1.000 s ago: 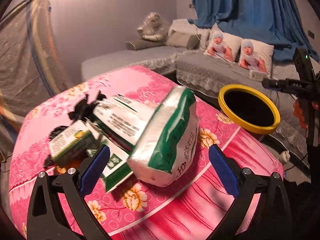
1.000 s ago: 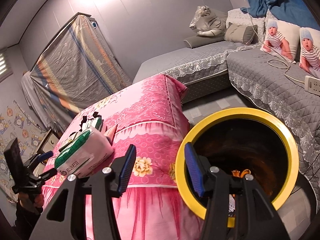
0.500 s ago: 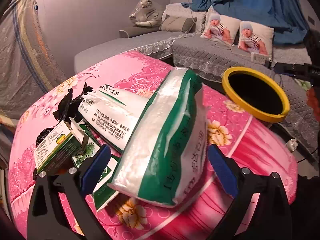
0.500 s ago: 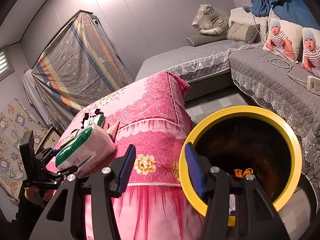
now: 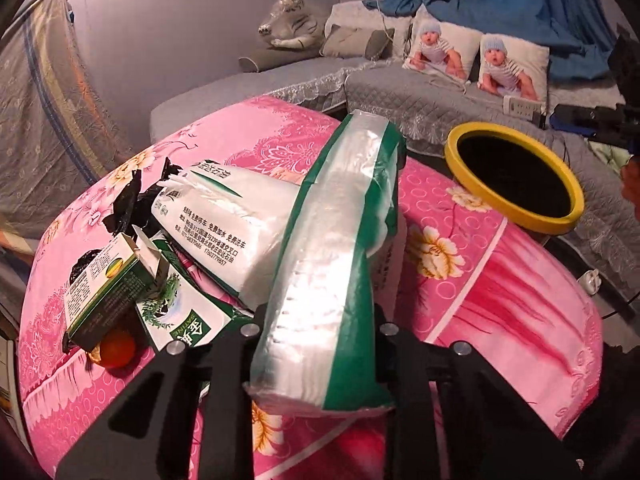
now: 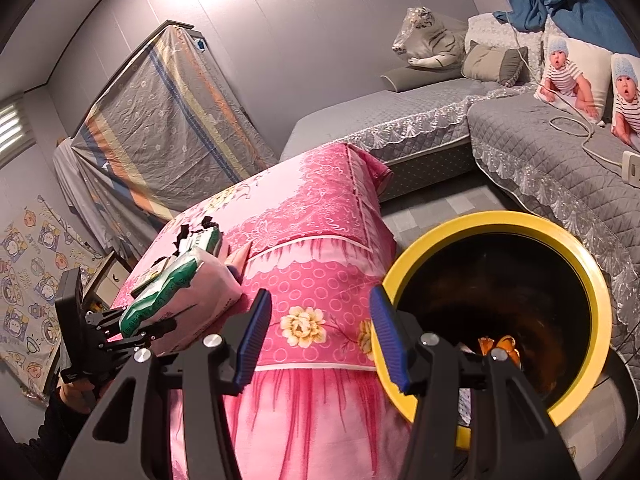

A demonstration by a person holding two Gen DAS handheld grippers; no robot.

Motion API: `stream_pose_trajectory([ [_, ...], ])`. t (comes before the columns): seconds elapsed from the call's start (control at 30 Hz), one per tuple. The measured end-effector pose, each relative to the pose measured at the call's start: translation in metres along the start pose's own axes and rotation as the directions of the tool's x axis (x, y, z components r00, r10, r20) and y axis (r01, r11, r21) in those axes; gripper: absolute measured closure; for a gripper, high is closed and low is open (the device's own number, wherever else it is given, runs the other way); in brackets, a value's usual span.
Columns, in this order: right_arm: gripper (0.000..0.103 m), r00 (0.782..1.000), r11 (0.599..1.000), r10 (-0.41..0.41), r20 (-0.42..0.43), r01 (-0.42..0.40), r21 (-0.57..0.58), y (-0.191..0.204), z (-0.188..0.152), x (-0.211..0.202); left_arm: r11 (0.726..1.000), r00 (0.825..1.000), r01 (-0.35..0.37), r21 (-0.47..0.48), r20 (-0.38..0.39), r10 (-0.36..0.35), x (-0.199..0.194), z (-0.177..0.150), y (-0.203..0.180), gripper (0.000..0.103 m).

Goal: Collect trash
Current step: 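Return both tools to the bed and grasp a white-green tissue pack with the left tool, then grasp a second white-green tissue pack with the right tool while the left tool holds its pack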

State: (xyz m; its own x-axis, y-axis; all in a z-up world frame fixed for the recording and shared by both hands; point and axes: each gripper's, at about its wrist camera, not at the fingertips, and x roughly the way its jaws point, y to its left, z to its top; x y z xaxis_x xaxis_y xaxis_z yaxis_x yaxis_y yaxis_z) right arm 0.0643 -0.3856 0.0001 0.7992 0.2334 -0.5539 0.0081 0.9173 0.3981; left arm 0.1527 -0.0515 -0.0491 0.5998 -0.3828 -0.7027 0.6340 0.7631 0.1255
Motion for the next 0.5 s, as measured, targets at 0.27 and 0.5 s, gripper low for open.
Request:
stream_pose_trajectory([
  [0.27, 0.054, 0.996, 0.994, 0.071, -0.058, -0.076, -0.081, 0.034, 0.007, 0.016, 0.980, 0.975, 0.090, -0.179, 0.215, -0.050, -0.069, -0.020, 0.033, 0.082],
  [0.5, 0.054, 0.970, 0.959, 0.159, -0.186, -0.196, -0.205, 0.099, 0.011, 0.060, 0.914, 0.937, -0.007, -0.406, 0.317, 0.148, -0.128, -0.069, 0.075, 0.082],
])
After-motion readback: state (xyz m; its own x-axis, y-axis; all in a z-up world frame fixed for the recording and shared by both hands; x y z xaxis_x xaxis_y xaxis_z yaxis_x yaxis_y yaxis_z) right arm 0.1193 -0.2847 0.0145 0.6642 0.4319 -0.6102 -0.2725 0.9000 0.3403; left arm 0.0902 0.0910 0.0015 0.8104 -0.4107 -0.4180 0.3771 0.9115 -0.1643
